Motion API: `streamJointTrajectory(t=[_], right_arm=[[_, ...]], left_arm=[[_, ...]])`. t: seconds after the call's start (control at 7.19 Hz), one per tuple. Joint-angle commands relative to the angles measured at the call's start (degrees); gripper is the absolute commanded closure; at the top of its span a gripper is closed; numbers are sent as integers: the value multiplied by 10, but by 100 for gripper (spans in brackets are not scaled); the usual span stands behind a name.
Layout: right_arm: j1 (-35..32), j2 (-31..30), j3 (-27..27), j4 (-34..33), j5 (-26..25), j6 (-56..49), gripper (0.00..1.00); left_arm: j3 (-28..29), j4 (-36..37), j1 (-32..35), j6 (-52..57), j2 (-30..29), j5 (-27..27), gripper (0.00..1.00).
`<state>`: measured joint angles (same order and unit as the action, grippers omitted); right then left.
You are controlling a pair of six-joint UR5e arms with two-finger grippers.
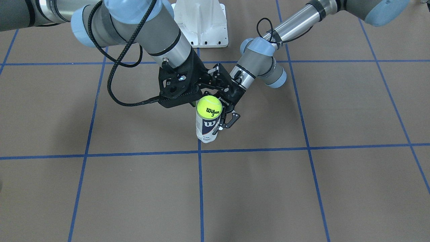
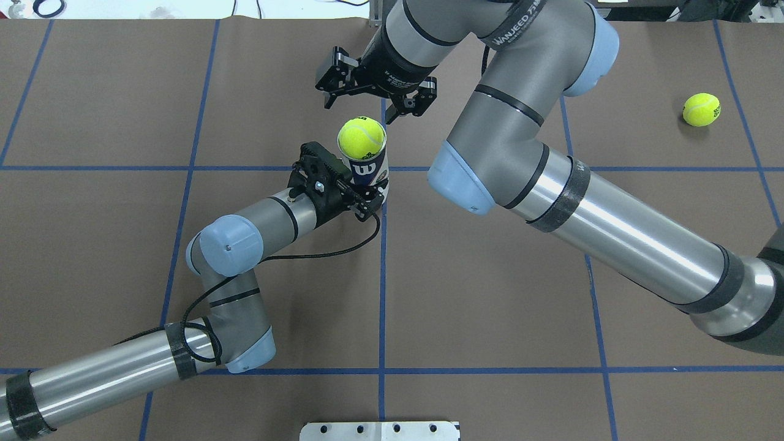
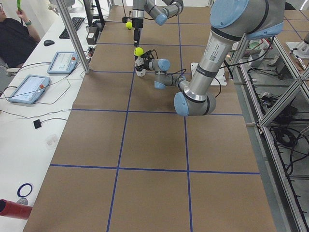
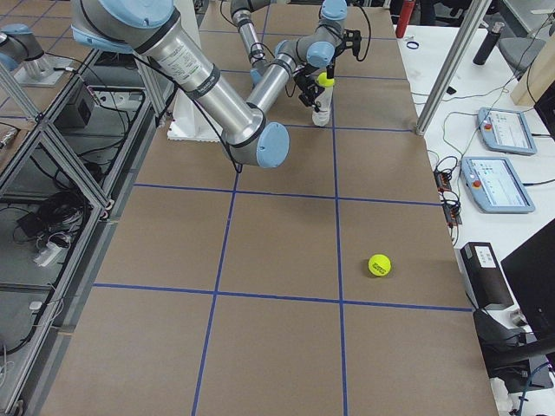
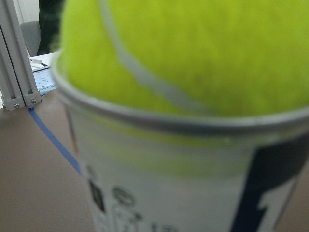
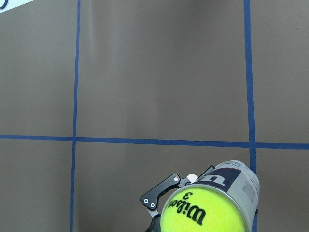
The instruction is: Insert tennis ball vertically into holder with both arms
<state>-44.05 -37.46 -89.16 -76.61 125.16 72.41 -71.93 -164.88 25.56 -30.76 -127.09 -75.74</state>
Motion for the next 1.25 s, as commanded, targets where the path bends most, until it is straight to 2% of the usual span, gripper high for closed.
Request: streamJointTrajectory(t=[0.0,0.83,0.97,1.11], right_arm=[[-1,-2,-7,0,0,0,1],[-1,-4,-8,-1,-3,0,1],[-1,-3,-8,-1,-3,1,10],[-2,-2,-7,-1,-2,11,78]], left_arm=[[-1,0,0,0,0,1,26],[0,1,0,1,0,0,22],[0,1,0,1,0,0,22],[0,1,0,2,0,0,22]])
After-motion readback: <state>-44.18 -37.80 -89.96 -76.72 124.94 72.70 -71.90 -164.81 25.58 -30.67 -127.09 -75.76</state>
